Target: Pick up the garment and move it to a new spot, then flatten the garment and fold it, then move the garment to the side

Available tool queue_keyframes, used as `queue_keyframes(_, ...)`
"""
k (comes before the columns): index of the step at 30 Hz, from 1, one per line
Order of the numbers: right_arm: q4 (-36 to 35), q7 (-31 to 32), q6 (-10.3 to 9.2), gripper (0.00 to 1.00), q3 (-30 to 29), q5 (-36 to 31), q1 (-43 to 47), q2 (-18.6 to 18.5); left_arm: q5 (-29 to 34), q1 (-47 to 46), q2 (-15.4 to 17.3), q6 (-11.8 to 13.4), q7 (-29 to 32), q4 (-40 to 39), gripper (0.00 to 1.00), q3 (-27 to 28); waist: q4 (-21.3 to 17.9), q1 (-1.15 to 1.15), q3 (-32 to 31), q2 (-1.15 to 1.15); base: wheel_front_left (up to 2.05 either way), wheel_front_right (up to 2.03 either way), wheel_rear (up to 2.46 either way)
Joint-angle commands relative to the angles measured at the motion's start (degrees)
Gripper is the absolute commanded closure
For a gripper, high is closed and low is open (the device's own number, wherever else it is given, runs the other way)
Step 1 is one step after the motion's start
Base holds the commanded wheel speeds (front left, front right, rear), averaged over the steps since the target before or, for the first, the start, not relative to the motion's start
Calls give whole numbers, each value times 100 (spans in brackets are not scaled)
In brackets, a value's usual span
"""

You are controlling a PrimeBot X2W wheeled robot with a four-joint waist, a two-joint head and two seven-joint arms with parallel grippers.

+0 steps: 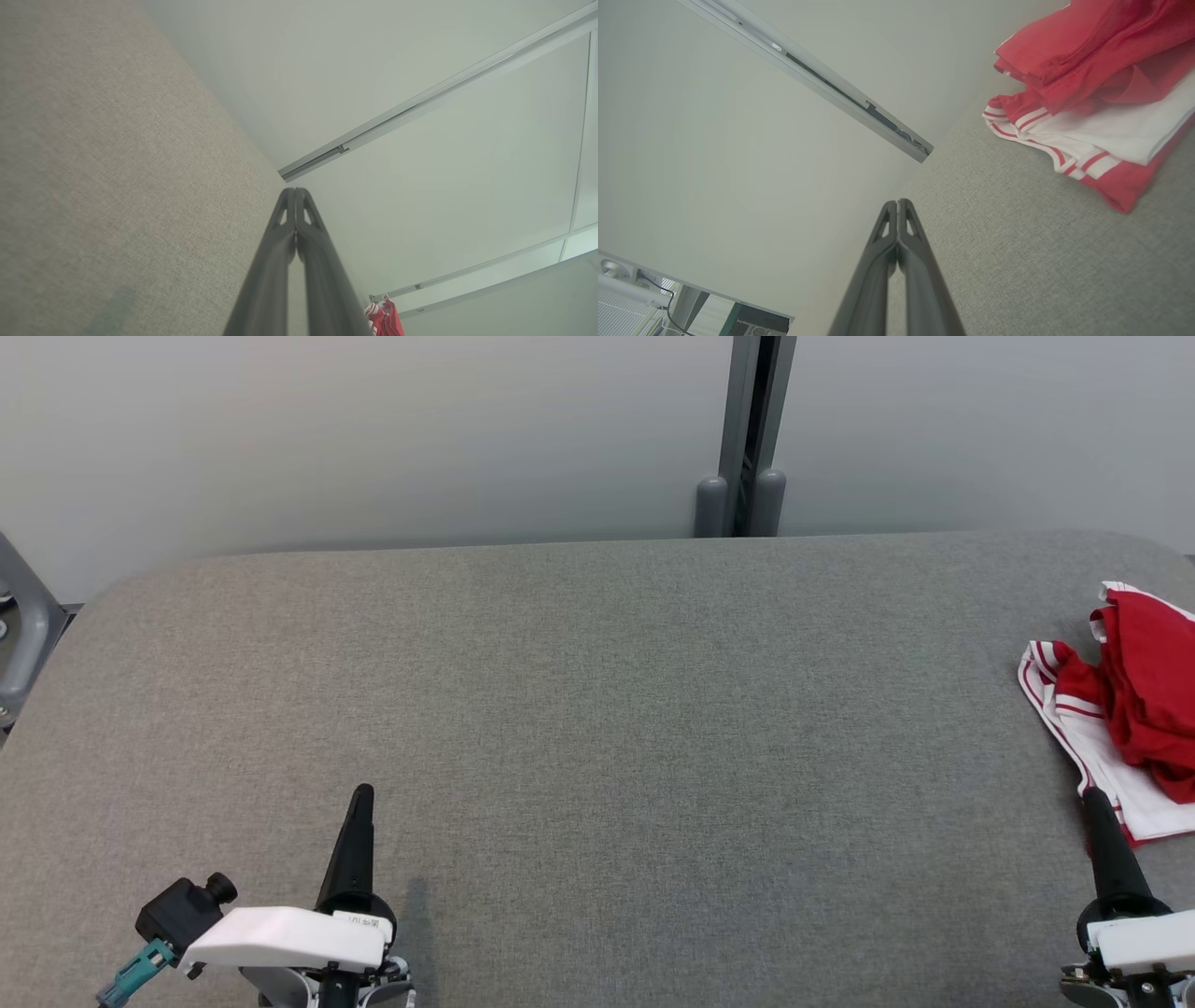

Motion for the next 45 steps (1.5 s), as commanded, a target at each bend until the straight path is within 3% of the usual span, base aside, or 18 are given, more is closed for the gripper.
queue_keyframes(1, -79, 58, 1, 100, -66, 178, -2, -22, -148, -174, 30, -59, 29, -37, 100, 11, -8, 0, -3, 0, 0, 0, 0)
queue_keyframes(45, -239, 844, 1, 100, -762, 2653, 265, 31, -2103, -504, 47, -198, 447, 100, 100, -39, -257, 0, -95, 0, 0, 0, 0)
